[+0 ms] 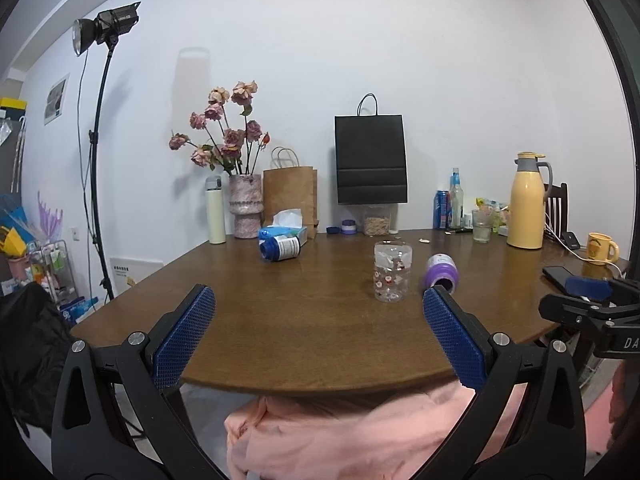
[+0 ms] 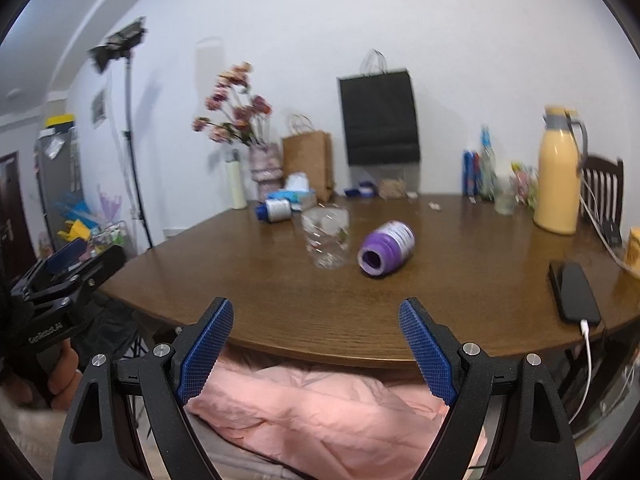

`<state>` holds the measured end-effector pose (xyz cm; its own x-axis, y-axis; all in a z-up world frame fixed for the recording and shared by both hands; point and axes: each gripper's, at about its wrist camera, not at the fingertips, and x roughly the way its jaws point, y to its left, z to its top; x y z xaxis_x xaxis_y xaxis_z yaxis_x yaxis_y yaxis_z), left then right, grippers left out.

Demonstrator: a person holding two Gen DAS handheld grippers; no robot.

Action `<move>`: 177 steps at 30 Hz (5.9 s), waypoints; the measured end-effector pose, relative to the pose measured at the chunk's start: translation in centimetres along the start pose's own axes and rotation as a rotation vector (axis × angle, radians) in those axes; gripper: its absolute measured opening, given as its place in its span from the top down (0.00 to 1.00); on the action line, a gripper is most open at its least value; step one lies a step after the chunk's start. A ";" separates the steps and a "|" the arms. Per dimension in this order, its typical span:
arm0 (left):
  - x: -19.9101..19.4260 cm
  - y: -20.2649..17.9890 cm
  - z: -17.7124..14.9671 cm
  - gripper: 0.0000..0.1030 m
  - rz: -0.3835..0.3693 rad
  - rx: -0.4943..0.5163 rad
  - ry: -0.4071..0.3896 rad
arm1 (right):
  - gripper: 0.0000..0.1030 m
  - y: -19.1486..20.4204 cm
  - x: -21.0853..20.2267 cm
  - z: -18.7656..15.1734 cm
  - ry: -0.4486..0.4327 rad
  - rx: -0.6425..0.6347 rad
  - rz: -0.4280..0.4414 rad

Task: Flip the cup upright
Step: 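Grasp the lying purple-capped bottle around its body with the right gripper, then lift the bottle with the right gripper while the left gripper closes on its body, then open the right gripper, leaving the bottle held upright in the left gripper, then grasp the bottle neck with the right gripper while the left gripper releases it, then carry the upright bottle down toward the table with the right gripper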

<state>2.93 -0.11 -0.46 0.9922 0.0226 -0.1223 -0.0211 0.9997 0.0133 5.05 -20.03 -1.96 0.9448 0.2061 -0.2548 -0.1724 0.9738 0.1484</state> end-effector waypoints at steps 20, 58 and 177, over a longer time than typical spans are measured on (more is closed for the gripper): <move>19.4 -2.1 0.2 0.00 -0.124 -0.003 0.283 | 0.13 -7.7 23.1 6.4 0.306 0.155 -0.174; 26.2 -5.2 0.0 0.68 -0.264 -0.047 0.632 | 0.32 -0.2 21.2 2.7 0.410 -0.225 0.406; 24.6 -3.3 0.8 0.06 -0.474 0.127 0.426 | 0.34 -3.0 25.8 10.2 0.447 -0.248 0.243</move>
<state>27.53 -2.87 -2.74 0.7544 -0.3924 -0.5262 0.4475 0.8939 -0.0251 32.77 -18.58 0.75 0.6691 0.3951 -0.6294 -0.4812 0.8758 0.0383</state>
